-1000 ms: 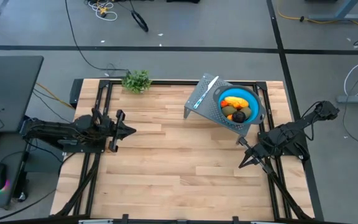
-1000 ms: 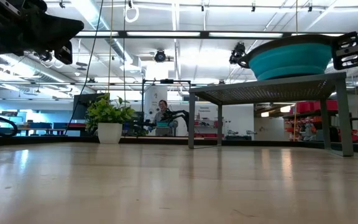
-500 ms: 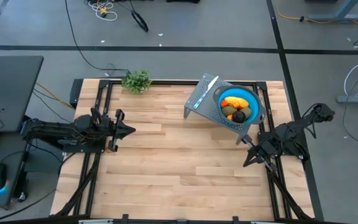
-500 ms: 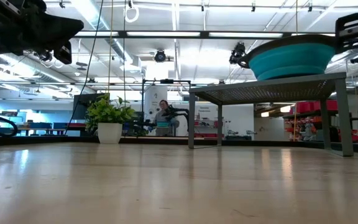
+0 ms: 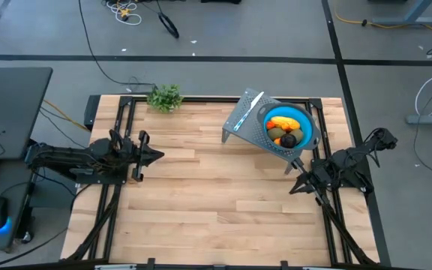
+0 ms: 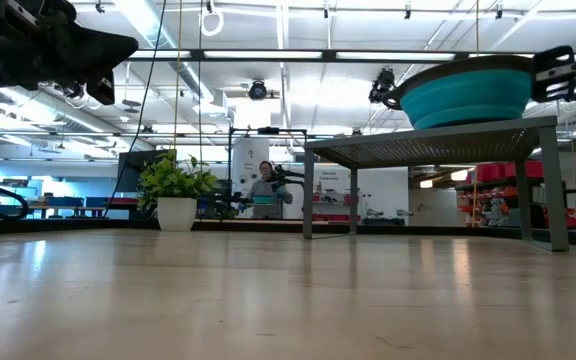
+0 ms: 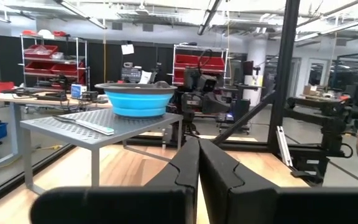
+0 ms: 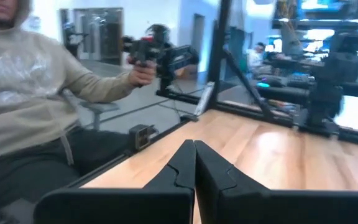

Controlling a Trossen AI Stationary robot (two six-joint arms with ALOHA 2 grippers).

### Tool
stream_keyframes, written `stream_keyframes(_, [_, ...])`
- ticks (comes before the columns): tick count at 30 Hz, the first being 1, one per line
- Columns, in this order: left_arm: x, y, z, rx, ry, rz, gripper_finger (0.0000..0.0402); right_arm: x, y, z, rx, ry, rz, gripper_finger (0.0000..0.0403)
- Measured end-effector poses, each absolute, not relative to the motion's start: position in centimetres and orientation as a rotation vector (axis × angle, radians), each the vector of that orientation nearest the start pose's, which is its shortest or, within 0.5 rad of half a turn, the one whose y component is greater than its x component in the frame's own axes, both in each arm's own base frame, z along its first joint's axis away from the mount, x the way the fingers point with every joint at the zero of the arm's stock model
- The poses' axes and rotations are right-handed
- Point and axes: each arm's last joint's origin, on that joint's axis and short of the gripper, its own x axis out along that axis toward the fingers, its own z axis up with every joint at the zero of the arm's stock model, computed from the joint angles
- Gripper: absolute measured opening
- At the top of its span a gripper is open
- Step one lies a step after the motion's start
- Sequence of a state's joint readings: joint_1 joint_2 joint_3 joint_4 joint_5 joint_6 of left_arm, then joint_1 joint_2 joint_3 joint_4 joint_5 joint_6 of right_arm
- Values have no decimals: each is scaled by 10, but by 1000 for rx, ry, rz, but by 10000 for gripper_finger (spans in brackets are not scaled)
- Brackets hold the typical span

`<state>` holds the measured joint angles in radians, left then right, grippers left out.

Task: Pick & Place Fruit
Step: Return to Home Position

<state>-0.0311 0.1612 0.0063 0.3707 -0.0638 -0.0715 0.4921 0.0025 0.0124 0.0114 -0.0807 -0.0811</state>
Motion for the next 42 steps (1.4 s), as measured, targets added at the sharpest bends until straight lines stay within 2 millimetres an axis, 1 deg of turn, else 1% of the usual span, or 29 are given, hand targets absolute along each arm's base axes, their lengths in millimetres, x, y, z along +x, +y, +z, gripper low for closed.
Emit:
stream_keyframes(3, [105, -2, 187, -75, -209, 16, 18, 85, 47, 168, -51, -37, 524, 3])
stream_keyframes(10, [106, -2, 185, -45, -184, 14, 5, 85, 47, 169, -50, -52, 524, 3])
stream_keyframes(13, [105, -2, 188, -64, -219, 11, 9, 86, 46, 170, -49, -57, 490, 3])
stream_keyframes(16, [105, -2, 188, -74, -215, 9, 16, 86, 44, 171, -44, -68, 431, 3])
stream_keyframes(21, [105, -2, 187, -35, -202, 8, 17, 87, 43, 173, -38, -81, 379, 3])
stream_keyframes(29, [106, 0, 186, -62, -194, 81, 17, 87, 43, 173, -39, -80, 394, 3])
stream_keyframes(36, [106, 0, 186, 43, -190, 93, 16, 87, 43, 173, -39, -80, 394, 3])
stream_keyframes(42, [106, 0, 186, 95, -188, 98, 16, 87, 43, 173, -39, -80, 394, 3])
